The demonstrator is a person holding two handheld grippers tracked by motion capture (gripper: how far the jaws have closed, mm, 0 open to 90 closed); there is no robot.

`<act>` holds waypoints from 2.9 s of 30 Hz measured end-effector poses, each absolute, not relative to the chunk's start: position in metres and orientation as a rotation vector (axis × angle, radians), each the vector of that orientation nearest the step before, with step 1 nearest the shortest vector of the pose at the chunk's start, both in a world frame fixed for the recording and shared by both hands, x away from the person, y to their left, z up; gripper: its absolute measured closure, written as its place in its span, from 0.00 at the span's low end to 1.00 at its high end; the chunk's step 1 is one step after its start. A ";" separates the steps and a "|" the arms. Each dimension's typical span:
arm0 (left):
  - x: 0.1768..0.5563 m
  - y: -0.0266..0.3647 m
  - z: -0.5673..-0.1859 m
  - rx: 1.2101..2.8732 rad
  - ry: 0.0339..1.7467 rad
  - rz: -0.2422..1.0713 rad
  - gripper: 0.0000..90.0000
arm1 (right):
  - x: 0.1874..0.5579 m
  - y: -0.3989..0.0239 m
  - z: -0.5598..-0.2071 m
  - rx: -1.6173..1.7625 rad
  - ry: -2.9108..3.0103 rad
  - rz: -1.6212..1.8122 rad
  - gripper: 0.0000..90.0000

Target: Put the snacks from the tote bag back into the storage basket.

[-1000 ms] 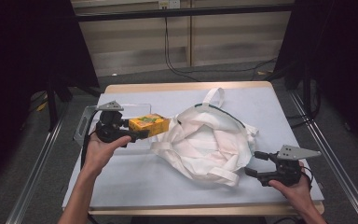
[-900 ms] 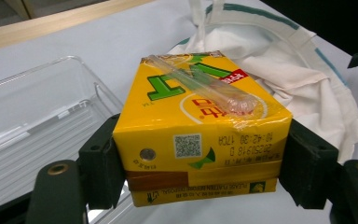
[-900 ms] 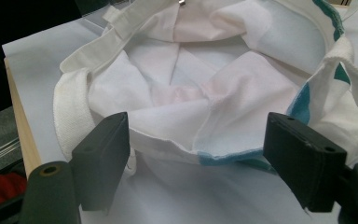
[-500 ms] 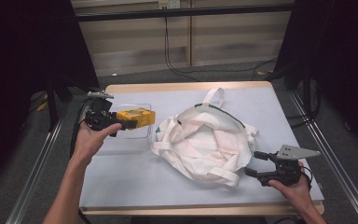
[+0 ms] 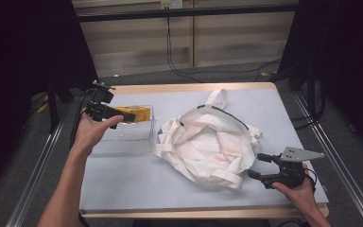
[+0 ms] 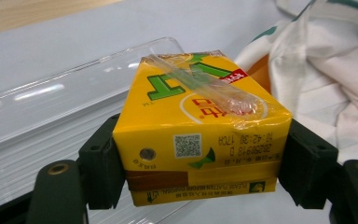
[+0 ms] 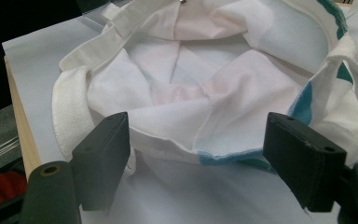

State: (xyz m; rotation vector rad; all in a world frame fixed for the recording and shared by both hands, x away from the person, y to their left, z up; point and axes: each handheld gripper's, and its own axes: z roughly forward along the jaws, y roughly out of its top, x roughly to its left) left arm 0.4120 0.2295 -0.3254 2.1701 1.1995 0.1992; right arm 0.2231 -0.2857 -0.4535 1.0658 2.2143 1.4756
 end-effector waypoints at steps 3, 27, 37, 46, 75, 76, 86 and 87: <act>0.418 0.229 -0.327 2.172 1.236 0.209 0.30 | 0.223 -0.285 -0.454 1.055 2.222 1.477 0.25; 0.457 0.220 -0.345 2.270 1.401 0.194 0.30 | 0.223 -0.286 -0.454 1.058 2.233 1.468 0.26; 0.470 0.216 -0.354 2.303 1.448 0.175 0.30 | 0.224 -0.284 -0.455 1.048 2.243 1.466 0.26; 0.479 0.199 -0.354 2.359 1.445 0.152 0.30 | 0.224 -0.285 -0.456 1.056 2.248 1.467 0.27; 0.506 0.170 -0.361 2.294 1.663 0.062 0.30 | 0.224 -0.286 -0.457 1.051 2.254 1.464 0.27; 0.507 0.170 -0.362 2.282 1.674 0.053 0.30 | 0.224 -0.286 -0.457 1.055 2.256 1.464 0.27; 0.507 0.166 -0.372 2.187 1.714 0.135 0.31 | 0.223 -0.287 -0.456 1.045 2.245 1.465 0.28; 0.506 0.167 -0.373 2.167 1.707 0.135 0.31 | 0.223 -0.287 -0.456 1.045 2.247 1.464 0.28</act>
